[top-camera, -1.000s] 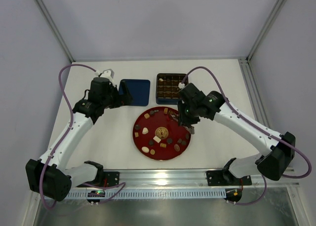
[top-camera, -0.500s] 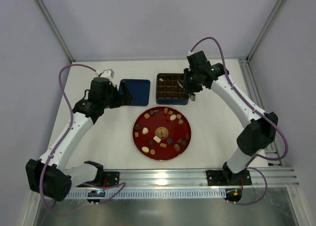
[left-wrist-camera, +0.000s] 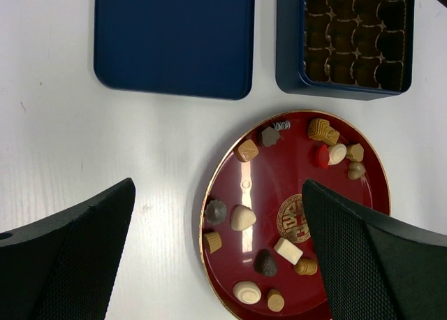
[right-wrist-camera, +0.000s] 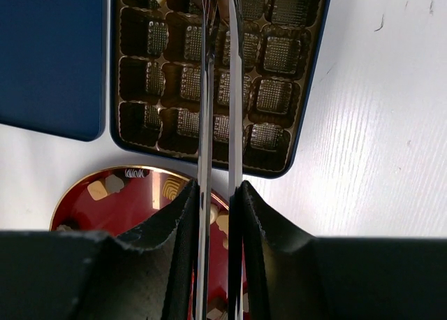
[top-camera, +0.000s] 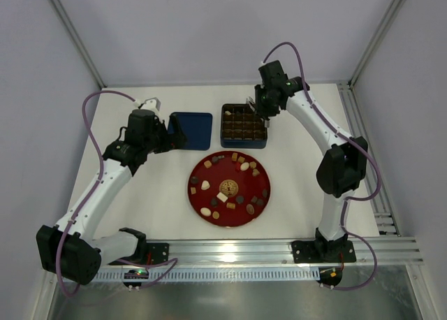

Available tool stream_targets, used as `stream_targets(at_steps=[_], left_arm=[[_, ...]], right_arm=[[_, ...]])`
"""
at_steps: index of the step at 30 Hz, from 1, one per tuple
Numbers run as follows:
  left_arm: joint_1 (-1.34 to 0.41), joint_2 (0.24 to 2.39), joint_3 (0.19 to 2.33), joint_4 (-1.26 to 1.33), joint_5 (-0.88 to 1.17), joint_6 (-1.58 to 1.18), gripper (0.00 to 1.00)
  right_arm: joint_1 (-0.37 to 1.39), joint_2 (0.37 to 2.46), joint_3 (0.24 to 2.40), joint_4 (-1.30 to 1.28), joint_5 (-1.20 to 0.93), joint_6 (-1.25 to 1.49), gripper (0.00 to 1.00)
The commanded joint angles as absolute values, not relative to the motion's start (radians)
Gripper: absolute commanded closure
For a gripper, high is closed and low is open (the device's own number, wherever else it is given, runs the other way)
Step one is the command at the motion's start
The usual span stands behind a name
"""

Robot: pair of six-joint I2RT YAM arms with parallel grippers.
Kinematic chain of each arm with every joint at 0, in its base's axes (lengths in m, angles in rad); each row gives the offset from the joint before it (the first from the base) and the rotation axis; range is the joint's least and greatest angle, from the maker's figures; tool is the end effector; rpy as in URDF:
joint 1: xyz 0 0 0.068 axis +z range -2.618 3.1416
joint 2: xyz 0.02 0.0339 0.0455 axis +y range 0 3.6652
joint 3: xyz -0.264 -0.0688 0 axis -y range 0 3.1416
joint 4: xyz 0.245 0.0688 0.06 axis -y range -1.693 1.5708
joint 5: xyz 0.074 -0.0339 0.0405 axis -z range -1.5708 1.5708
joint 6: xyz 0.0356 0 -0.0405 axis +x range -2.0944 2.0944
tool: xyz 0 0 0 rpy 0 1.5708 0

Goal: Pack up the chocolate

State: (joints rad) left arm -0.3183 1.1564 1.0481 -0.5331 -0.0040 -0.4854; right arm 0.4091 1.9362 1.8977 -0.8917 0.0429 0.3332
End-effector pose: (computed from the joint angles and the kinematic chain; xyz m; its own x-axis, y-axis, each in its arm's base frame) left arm 0.2390 -0.0786 0.3227 -0.6472 -0.2780 -0.7098 0.0090 0.9283 -0.3717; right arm 0.3923 0.1684 0.3228 -0.8174 0.0018 -0.5760 -0.1128 0.9802 0.1630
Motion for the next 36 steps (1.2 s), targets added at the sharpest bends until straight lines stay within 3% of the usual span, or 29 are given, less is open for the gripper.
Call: stream_targets(at_steps=[1,17,36], left_arm=[[-0.313,1.149,1.054,-0.515,-0.023,-0.469,0.0],[-0.313,1.146,1.054,-0.515,-0.017,-0.471,0.0],[-0.313,1.144,1.055,-0.515,-0.018,-0.469,0.0]], right_arm=[[0.402,1.919,1.928,-0.856,0.061,0.314,0.78],[0.4,1.957,1.893,-0.833,0.055,0.314,0.77],[0.4,1.971,1.879,-0.825,0.045,0.319,0.65]])
